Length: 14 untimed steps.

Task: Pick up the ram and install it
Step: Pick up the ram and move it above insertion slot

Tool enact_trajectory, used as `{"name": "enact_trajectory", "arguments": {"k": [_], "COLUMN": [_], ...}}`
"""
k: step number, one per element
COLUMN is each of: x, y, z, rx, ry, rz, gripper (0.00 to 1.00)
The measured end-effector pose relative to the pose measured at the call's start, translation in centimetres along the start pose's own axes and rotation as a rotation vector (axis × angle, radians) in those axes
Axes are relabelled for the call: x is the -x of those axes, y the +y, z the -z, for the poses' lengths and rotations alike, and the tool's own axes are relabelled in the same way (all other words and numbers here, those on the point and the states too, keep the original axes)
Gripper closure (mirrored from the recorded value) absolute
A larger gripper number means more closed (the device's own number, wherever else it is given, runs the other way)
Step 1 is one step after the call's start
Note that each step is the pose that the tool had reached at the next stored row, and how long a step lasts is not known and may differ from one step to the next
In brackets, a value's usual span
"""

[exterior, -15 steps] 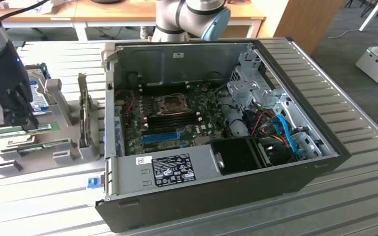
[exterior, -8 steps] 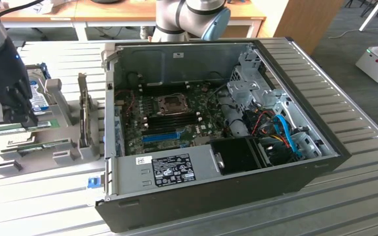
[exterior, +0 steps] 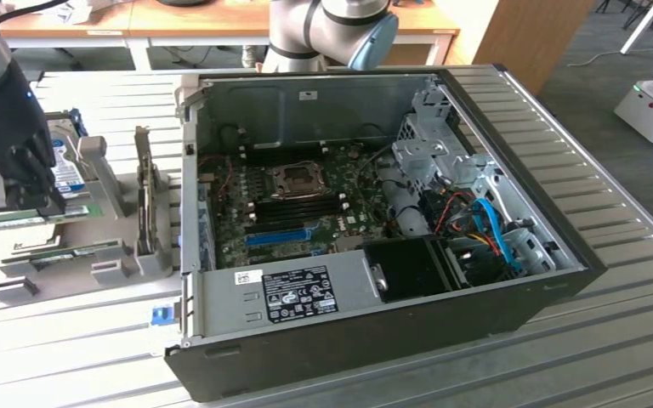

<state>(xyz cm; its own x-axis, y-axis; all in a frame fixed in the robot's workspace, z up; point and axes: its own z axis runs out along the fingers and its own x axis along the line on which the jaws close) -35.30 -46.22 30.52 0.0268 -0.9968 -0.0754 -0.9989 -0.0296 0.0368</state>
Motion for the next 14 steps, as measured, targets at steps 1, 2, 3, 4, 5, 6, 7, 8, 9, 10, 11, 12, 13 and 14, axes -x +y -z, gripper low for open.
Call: {"name": "enact_trajectory", "arguments": {"k": [1,2,3,4,5,6,7,8,9,10,11,12,13,14], "x": [0.0,0.0,0.0,0.0,0.0,0.0,0.1,0.1,0.1,0.1,0.1,0.1,0.1,0.1], "y": [-0.02,-0.04,-0.07,-0.10,-0.12,-0.15,-0.17,-0.20,-0.22,-0.24,-0.27,-0.30,-0.34,-0.37], "z": [0.10,0.22,0.33,0.44,0.55,0.65,0.74,0.83,0.92,1.03,1.14,1.27,1.43,1.58], "rx": [0.0000,-0.0002,-0.0004,-0.0005,-0.0005,-0.0006,-0.0008,-0.0008,-0.0009,-0.0009,-0.0010,-0.0011,-0.0012,-0.0012], "ry": [-0.0041,-0.0079,-0.0113,-0.0145,-0.0175,-0.0207,-0.0235,-0.0261,-0.0287,-0.0312,-0.0338,-0.0364,-0.0390,-0.0413], "rz": [0.000,0.000,0.000,0.001,0.001,0.001,0.001,0.001,0.001,0.001,0.001,0.001,0.001,0.002], "gripper": [0.88,0.88,0.88,0.88,0.88,0.88,0.88,0.88,0.88,0.88,0.88,0.88,0.88,0.88]}}
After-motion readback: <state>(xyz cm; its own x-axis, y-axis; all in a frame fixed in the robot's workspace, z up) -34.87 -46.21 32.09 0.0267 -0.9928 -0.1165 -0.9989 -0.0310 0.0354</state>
